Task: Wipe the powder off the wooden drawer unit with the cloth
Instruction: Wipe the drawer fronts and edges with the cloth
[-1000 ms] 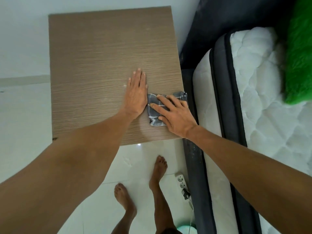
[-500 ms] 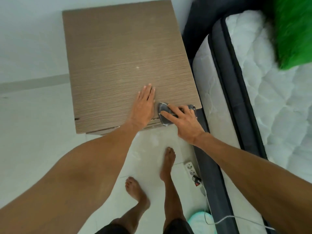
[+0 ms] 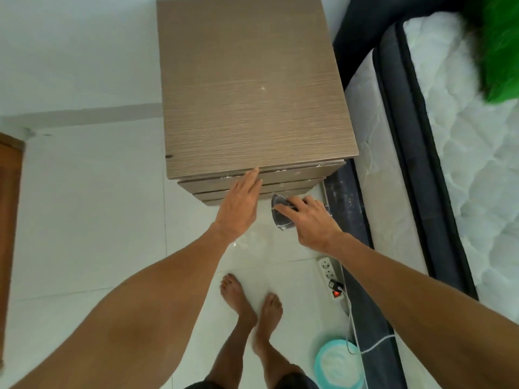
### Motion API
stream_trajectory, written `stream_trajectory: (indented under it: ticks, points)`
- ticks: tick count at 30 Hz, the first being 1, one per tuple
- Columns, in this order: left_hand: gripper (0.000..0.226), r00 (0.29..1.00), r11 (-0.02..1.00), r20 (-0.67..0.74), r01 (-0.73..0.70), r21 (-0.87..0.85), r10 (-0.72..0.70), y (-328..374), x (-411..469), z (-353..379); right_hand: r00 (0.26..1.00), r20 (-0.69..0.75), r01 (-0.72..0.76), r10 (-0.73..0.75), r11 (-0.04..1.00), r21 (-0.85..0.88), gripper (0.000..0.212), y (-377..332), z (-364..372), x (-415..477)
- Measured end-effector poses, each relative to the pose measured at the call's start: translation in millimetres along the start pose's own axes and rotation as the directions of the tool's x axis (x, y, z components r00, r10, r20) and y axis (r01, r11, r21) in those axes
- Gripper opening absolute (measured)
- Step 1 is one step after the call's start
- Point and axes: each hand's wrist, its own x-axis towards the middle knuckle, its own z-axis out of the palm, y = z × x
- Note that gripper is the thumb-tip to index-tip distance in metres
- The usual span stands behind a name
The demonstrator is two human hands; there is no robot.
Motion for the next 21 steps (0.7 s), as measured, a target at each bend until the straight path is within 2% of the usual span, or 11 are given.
stream_trajectory:
  ticks: [5, 11, 21]
  points:
    - [0.047, 0.985, 0.985, -0.022, 0.172, 0.009, -0.171, -16.2, -41.6, 15.8, 0.998, -0.066, 0.013, -0.011, 0.999, 0.032, 0.076, -5.1, 15.4, 12.0]
    - [0.053, 0.921, 0.919, -0.021, 0.39, 0.063, -0.39, -58.8, -64.6, 25.9, 0.991, -0.134, 0.031, -0.022, 0.997, 0.067, 0.074, -21.9, 33.7, 32.9]
    - [0.075, 0.927, 0.918, 0.022, 0.366, 0.151, -0.374, -104.4, -56.9, 21.0, 0.975, -0.215, 0.071, -0.047, 0.992, 0.108, 0.071, -74.1, 53.4, 57.2]
